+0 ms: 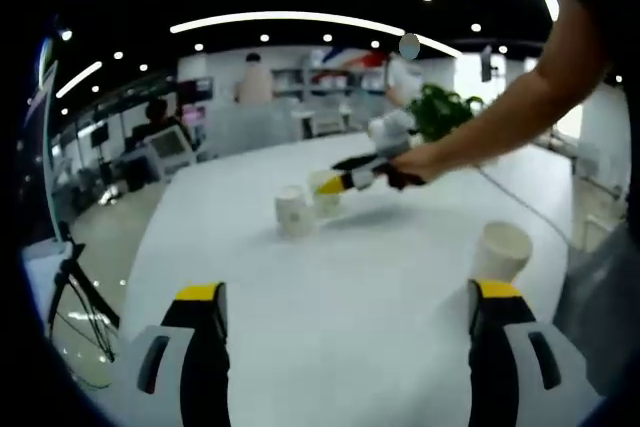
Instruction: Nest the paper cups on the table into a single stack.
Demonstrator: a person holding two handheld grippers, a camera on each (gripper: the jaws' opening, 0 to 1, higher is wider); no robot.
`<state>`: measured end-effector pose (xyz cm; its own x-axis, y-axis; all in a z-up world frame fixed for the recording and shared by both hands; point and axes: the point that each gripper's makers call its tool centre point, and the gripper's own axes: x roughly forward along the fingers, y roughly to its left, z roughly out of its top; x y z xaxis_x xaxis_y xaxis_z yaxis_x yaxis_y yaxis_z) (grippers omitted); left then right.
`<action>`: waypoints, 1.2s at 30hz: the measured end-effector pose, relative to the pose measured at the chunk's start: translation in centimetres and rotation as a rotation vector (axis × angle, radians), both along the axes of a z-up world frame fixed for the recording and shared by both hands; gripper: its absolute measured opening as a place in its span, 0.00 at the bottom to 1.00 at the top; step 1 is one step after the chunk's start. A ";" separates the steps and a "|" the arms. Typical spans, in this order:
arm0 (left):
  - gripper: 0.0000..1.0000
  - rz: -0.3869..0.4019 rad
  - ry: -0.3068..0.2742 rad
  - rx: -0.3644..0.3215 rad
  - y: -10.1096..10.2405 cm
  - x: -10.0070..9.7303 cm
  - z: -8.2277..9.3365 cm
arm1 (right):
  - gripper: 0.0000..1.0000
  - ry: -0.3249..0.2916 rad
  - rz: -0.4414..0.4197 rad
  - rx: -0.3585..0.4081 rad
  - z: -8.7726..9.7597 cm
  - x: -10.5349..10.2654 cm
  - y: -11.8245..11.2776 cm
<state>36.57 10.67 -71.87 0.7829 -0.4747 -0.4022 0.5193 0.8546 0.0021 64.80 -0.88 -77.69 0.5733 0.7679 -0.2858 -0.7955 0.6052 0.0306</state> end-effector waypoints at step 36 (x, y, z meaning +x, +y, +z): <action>0.99 -0.037 -0.006 0.032 -0.4 0.6 0.4 | 0.45 0.030 0.008 -0.048 -2.3 0.5 1.0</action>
<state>37.16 10.28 -71.48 0.7678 -0.4899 -0.4130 0.5501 0.8345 0.0327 65.34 0.08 -79.94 0.5577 0.7576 -0.3392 -0.7996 0.6000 0.0254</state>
